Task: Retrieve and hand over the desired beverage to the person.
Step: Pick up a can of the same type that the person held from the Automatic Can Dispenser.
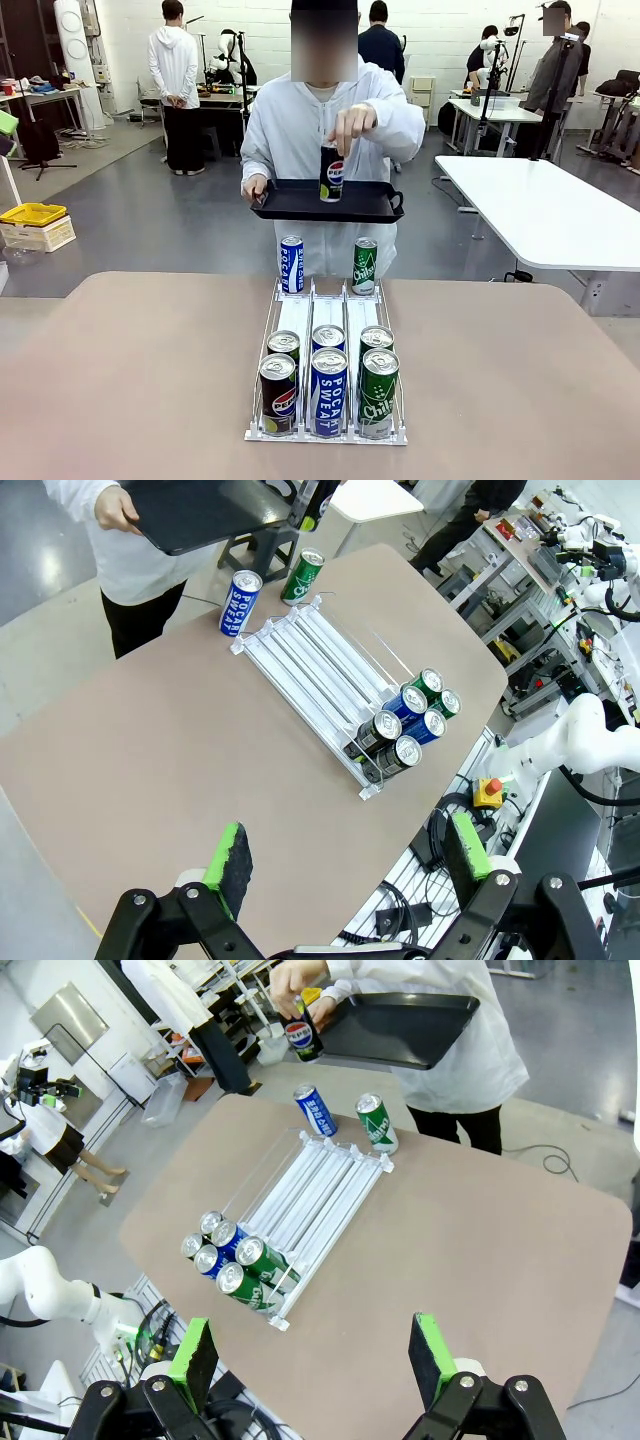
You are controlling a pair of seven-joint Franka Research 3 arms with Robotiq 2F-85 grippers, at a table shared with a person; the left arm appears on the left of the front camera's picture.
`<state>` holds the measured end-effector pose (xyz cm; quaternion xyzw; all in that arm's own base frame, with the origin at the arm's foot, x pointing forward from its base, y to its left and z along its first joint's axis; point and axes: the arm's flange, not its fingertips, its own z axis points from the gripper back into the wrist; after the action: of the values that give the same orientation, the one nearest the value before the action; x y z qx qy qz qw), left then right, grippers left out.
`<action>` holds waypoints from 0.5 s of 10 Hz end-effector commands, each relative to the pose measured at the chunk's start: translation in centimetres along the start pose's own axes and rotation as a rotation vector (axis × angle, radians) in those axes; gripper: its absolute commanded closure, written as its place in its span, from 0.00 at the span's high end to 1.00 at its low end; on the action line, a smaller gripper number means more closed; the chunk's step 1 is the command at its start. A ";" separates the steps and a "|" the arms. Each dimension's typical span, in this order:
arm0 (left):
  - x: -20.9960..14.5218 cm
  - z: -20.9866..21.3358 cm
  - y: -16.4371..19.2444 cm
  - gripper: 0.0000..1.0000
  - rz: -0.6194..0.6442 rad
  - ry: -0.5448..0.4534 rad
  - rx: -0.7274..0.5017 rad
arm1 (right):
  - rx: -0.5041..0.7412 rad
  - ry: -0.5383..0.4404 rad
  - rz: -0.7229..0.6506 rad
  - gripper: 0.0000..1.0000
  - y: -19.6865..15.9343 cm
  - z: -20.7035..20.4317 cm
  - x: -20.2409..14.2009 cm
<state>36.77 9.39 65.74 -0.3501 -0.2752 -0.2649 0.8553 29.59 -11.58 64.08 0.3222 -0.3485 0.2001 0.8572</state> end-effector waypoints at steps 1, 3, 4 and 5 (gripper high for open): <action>0.0 0.1 0.1 1.00 -0.021 -0.010 -0.016 | 0.026 -0.018 0.009 1.00 -0.1 -0.2 0.2; 0.0 0.1 0.1 1.00 -0.021 -0.010 -0.016 | 0.026 -0.018 0.009 1.00 -0.1 -0.2 0.2; 0.0 0.1 0.1 1.00 -0.021 -0.010 -0.016 | 0.026 -0.018 0.009 1.00 -0.1 -0.2 0.2; 0.0 0.1 0.1 1.00 -0.021 -0.010 -0.016 | 0.026 -0.018 0.009 1.00 -0.1 -0.2 0.2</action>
<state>36.77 9.39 65.74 -0.3501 -0.2752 -0.2649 0.8553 29.59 -11.58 64.08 0.3221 -0.3485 0.2001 0.8572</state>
